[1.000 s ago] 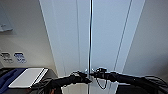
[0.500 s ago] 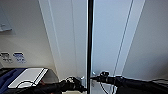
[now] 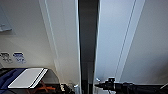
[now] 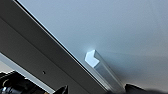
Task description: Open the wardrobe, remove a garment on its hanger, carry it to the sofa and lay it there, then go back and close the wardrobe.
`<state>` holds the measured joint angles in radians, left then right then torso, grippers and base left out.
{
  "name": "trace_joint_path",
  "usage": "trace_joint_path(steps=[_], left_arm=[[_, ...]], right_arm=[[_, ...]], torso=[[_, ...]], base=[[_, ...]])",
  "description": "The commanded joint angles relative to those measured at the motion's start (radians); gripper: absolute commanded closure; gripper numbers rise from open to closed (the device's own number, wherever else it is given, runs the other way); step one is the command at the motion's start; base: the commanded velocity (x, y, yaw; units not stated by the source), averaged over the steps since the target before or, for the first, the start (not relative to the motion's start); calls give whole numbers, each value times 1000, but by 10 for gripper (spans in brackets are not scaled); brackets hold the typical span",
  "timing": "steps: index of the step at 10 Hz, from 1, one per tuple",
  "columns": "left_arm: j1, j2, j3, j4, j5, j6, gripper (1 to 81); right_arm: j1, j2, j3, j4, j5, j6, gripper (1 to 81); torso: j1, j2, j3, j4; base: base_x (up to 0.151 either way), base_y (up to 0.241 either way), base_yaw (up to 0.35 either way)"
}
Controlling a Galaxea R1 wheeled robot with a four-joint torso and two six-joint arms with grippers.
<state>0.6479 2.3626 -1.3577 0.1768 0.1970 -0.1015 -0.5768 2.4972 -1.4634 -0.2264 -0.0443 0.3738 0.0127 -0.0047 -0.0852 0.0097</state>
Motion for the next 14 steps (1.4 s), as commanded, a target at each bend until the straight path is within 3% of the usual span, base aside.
trace_joint_path(steps=[1, 6, 9, 11, 14], left_arm=[[5, -98, 301, -65, -51, 0, 10], [164, -364, 488, 3, -177, 8, 10], [287, -472, 500, 58, -284, 9, 10], [382, -534, 500, 90, -384, 9, 10], [474, -601, 502, 127, -473, 8, 10]], right_arm=[[15, -105, 233, -80, 36, 10, 10], [-90, -335, 428, -158, 142, 10, 10], [-168, -506, 541, -240, 202, 10, 10], [-197, -616, 601, -263, 247, 10, 10], [-237, -735, 649, -278, 261, 11, 10]], torso=[[0, 0, 0, 0], [0, 0, 0, 0], [0, 0, 1, 0], [0, 0, 1, 0], [-2, -2, 2, 0]], base=[[0, 0, 0], [0, 0, 0], [0, 0, 0], [0, 0, 0], [0, 0, 0]])
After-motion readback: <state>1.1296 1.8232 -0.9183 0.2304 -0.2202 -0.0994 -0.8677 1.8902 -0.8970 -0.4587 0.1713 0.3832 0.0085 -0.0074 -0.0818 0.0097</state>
